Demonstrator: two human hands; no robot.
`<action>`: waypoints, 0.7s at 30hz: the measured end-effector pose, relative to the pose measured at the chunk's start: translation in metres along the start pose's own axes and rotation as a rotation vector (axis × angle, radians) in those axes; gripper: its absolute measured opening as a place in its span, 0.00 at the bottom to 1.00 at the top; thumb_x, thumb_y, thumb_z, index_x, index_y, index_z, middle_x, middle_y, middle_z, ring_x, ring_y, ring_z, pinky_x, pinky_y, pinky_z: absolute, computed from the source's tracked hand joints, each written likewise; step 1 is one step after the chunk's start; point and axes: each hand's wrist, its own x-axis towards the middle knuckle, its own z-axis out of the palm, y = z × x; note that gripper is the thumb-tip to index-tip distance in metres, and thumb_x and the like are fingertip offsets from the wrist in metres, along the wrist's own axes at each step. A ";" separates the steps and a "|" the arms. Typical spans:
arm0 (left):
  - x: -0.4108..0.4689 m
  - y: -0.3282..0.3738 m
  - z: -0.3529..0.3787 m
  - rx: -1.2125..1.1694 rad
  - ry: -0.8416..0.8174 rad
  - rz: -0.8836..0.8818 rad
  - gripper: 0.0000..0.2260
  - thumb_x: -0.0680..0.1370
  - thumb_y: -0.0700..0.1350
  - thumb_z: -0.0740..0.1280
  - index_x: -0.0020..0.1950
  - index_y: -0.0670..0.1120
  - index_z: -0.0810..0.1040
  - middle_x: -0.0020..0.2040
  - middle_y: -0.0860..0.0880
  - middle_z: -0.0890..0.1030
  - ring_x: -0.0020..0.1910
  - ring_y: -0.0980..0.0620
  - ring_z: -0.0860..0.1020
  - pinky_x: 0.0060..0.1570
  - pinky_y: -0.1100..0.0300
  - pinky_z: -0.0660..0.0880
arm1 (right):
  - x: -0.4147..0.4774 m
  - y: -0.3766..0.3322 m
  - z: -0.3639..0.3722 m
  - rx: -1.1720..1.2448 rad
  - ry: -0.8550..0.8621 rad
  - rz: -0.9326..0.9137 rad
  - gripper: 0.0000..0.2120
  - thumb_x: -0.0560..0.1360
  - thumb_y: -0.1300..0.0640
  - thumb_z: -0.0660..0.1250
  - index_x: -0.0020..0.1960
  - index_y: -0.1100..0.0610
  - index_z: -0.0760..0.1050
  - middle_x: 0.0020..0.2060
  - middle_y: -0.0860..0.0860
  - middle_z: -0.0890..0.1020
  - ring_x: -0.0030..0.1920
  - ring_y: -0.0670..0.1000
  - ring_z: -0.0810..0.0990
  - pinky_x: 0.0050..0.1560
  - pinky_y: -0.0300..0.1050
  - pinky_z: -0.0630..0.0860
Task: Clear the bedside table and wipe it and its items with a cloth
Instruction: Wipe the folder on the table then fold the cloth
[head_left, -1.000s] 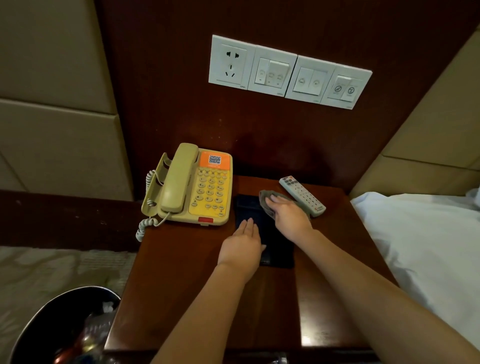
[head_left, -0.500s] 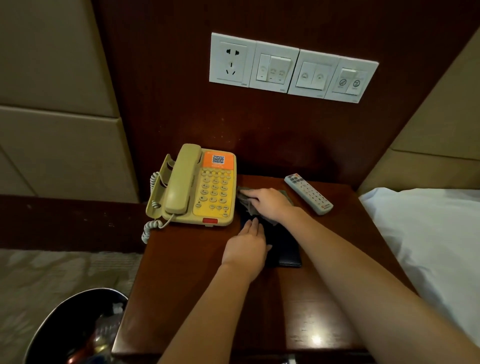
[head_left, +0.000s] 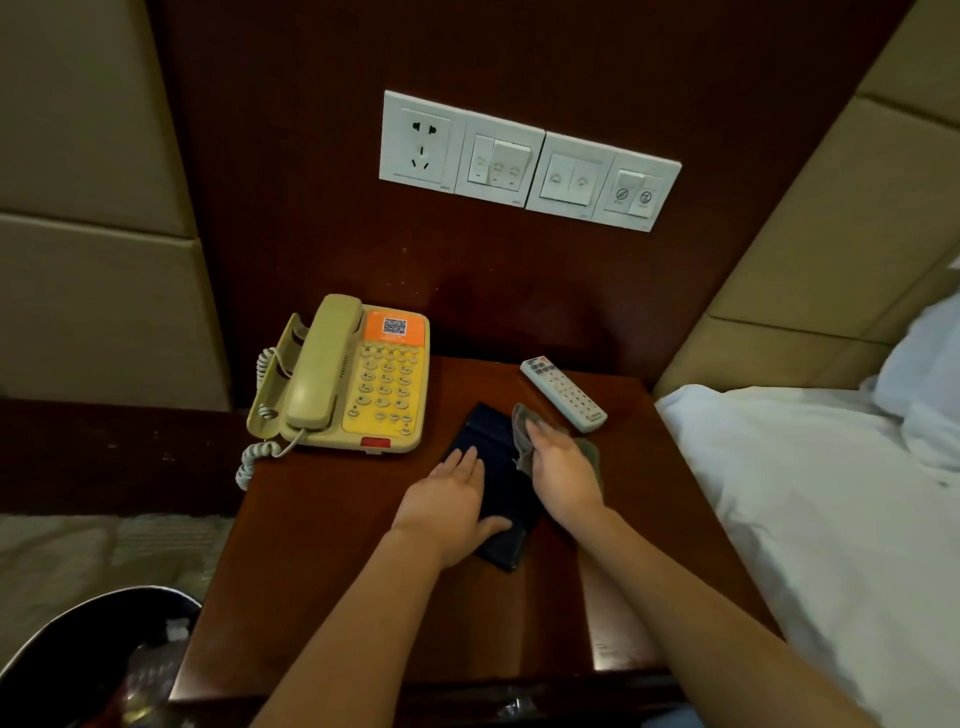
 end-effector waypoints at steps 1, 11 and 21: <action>-0.002 0.000 0.000 0.024 -0.019 0.010 0.37 0.79 0.64 0.52 0.78 0.43 0.44 0.78 0.47 0.43 0.77 0.50 0.45 0.73 0.56 0.53 | -0.006 0.000 0.000 0.003 0.002 0.014 0.25 0.81 0.62 0.54 0.77 0.58 0.54 0.76 0.54 0.58 0.75 0.52 0.55 0.72 0.40 0.53; -0.003 0.009 0.005 0.101 -0.067 -0.050 0.38 0.79 0.64 0.49 0.77 0.40 0.40 0.78 0.43 0.40 0.77 0.47 0.42 0.75 0.53 0.46 | -0.029 -0.028 0.000 0.159 0.139 0.321 0.22 0.79 0.58 0.59 0.72 0.61 0.63 0.73 0.57 0.64 0.68 0.57 0.69 0.62 0.47 0.69; 0.010 0.022 0.004 0.154 -0.068 -0.188 0.37 0.80 0.63 0.44 0.76 0.38 0.38 0.77 0.40 0.39 0.77 0.44 0.41 0.75 0.52 0.46 | -0.061 0.028 -0.008 -0.069 -0.058 -0.106 0.25 0.79 0.63 0.57 0.75 0.55 0.60 0.73 0.51 0.65 0.72 0.49 0.65 0.70 0.40 0.59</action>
